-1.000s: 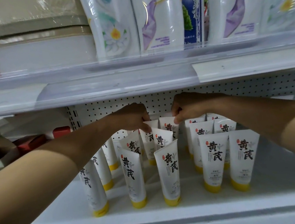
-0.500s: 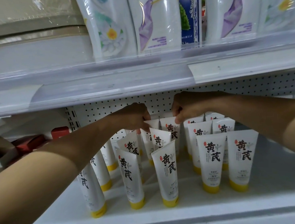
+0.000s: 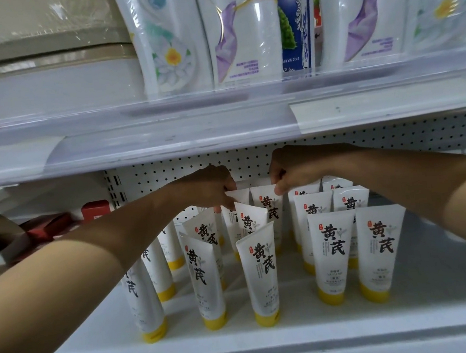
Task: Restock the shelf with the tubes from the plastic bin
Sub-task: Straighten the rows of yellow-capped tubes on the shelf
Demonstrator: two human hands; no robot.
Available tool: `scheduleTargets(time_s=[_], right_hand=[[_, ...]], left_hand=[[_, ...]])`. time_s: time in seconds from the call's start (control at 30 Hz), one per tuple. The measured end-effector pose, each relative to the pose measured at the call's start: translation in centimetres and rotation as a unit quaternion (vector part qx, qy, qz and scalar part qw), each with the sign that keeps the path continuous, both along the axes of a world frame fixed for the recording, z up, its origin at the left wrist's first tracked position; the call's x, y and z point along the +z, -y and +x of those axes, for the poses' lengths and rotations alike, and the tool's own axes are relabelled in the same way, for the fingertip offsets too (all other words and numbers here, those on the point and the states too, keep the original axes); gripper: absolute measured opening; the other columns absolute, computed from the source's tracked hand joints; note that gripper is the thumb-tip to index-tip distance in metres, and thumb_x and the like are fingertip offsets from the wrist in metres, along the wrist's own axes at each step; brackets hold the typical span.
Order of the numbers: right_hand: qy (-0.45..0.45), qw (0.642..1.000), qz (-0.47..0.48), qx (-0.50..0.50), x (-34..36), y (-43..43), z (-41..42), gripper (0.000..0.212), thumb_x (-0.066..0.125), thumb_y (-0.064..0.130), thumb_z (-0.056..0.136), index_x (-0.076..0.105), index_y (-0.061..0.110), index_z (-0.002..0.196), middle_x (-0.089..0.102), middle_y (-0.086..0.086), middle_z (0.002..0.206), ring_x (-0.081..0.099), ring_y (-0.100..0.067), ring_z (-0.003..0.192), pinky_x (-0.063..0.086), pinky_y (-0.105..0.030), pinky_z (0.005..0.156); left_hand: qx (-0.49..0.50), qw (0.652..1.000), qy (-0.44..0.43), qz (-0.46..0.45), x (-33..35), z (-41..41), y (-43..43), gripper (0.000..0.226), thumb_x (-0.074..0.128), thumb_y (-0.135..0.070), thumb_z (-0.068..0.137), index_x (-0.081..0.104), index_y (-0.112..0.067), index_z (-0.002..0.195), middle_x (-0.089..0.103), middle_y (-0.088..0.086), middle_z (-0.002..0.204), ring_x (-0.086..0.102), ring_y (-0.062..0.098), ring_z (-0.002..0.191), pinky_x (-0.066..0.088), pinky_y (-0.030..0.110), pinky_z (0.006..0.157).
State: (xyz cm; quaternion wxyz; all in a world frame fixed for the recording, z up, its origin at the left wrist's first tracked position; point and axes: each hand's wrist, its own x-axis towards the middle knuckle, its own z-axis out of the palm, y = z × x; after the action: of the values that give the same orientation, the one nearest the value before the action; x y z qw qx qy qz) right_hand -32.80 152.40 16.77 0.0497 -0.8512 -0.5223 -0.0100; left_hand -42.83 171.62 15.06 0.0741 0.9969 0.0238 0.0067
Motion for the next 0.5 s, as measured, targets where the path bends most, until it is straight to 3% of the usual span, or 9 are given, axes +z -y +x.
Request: scheduleTargets(time_s=[0.17, 0.33, 0.4, 0.5], right_hand=[[0.008, 1.000, -0.010, 0.005, 0.1, 0.0, 0.0, 0.027, 0.067, 0.022, 0.087, 0.052, 0.029, 0.066, 0.054, 0.013, 0.069, 0.049, -0.001, 0.064, 0.037, -0.016, 0.059], [0.015, 1.000, -0.016, 0.008, -0.1, -0.1, 0.1, 0.022, 0.066, 0.023, 0.088, 0.054, 0.028, 0.070, 0.056, 0.011, 0.073, 0.051, -0.002, 0.067, 0.041, -0.016, 0.063], [0.008, 1.000, -0.011, 0.008, -0.2, -0.1, 0.3, 0.020, 0.067, 0.023, 0.088, 0.056, 0.027, 0.072, 0.056, 0.011, 0.075, 0.052, -0.003, 0.069, 0.040, -0.016, 0.063], [-0.003, 1.000, 0.008, 0.004, -0.1, 0.1, 0.3, 0.006, 0.066, 0.027, 0.089, 0.064, 0.021, 0.089, 0.057, 0.013, 0.079, 0.053, -0.005, 0.073, 0.039, -0.017, 0.063]], left_hand=[[-0.003, 1.000, 0.000, -0.005, 0.0, 0.0, 0.0, 0.026, 0.072, -0.031, 0.084, 0.071, -0.006, 0.088, 0.067, -0.004, 0.063, 0.065, 0.001, 0.055, 0.051, 0.026, 0.061], [0.001, 1.000, -0.006, 0.000, 0.1, -0.1, -0.1, 0.023, 0.071, -0.033, 0.085, 0.070, -0.010, 0.084, 0.071, 0.003, 0.068, 0.067, 0.009, 0.062, 0.048, 0.023, 0.059], [0.004, 1.000, -0.005, -0.012, 0.2, -0.3, -0.1, 0.026, 0.071, -0.034, 0.085, 0.070, -0.008, 0.088, 0.073, 0.006, 0.081, 0.069, 0.012, 0.069, 0.047, 0.021, 0.061], [0.022, 1.000, 0.009, 0.000, 0.6, -1.1, 0.4, 0.043, 0.068, -0.041, 0.085, 0.062, -0.015, 0.120, 0.064, -0.001, 0.121, 0.064, 0.013, 0.096, 0.048, 0.023, 0.083]])
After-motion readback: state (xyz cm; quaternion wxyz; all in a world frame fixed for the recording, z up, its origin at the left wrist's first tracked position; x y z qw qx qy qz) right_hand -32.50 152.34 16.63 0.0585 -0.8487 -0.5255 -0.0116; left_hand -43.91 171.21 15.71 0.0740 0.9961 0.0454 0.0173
